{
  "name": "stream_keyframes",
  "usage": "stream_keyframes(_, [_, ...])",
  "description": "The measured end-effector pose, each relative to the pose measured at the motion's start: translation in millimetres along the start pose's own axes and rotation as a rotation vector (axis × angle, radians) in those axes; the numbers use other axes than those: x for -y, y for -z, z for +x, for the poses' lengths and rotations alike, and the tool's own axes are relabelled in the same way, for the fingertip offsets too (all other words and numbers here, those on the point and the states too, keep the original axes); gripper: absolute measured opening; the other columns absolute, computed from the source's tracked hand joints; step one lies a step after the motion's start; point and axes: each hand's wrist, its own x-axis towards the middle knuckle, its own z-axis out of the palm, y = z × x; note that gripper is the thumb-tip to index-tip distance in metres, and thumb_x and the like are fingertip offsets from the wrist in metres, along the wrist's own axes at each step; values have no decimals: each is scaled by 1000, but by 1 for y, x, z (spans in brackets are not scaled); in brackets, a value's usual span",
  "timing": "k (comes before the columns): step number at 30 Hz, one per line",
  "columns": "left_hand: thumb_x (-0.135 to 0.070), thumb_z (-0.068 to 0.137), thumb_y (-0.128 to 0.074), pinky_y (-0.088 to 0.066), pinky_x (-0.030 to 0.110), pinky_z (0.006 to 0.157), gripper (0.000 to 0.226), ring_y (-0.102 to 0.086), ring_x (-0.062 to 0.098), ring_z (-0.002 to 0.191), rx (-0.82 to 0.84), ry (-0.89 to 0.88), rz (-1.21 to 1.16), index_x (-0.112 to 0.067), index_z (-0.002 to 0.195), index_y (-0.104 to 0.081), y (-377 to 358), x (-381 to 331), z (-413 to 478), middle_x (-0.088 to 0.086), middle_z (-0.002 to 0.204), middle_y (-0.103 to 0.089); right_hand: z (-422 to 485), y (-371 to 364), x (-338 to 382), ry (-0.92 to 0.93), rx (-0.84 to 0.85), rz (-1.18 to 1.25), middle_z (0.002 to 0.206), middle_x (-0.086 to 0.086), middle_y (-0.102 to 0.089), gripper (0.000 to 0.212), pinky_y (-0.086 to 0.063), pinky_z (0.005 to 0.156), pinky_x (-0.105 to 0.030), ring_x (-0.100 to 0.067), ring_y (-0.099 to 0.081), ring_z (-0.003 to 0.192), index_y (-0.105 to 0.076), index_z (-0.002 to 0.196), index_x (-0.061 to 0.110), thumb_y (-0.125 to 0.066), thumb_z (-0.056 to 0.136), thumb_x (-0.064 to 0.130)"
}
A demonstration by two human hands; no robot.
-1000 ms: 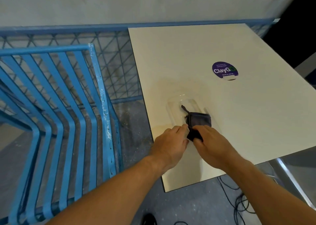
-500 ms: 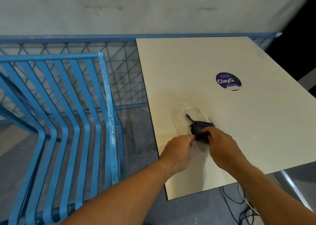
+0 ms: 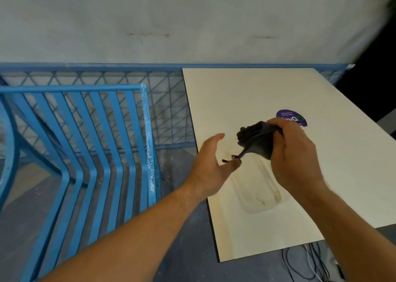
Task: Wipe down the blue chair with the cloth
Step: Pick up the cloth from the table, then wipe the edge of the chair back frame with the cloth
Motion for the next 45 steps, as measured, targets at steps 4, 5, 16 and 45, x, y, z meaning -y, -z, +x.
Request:
stream_keyframes(4, [-29,88,-71,-38,25,102,69,-36,1,130,76,11,-9,-35,146,-33,46,-10,-13,-20,140,-39,-16,-33,37,-37,57,210,102,7,-61,25,-41,78,-5,-5,-55,86,-57,112,22,-40,100,9])
stream_keyframes(5, [-28,89,-68,-42,24,100,61,-42,3,127,98,16,5,-34,143,-39,58,-8,-17,-18,139,-45,-23,-44,46,-50,76,244,99,9,-61,25,-43,79,-9,-4,-57,87,-56,109,27,-41,99,8])
stream_keyframes(16, [-37,95,-55,-57,28,82,26,-71,11,90,230,187,-62,-18,105,-69,156,84,-88,-2,96,-75,-108,-162,99,-420,296,616,100,5,-66,49,-58,76,-26,-5,-67,88,-58,113,25,-84,72,24])
stream_keyframes(45, [-29,101,-46,-47,29,89,27,-57,12,100,-234,-147,518,-15,114,-65,153,315,-100,-3,105,-63,-221,-309,-1,-220,-22,353,105,13,-64,42,-47,80,-6,6,-59,98,-60,117,27,-59,87,-2])
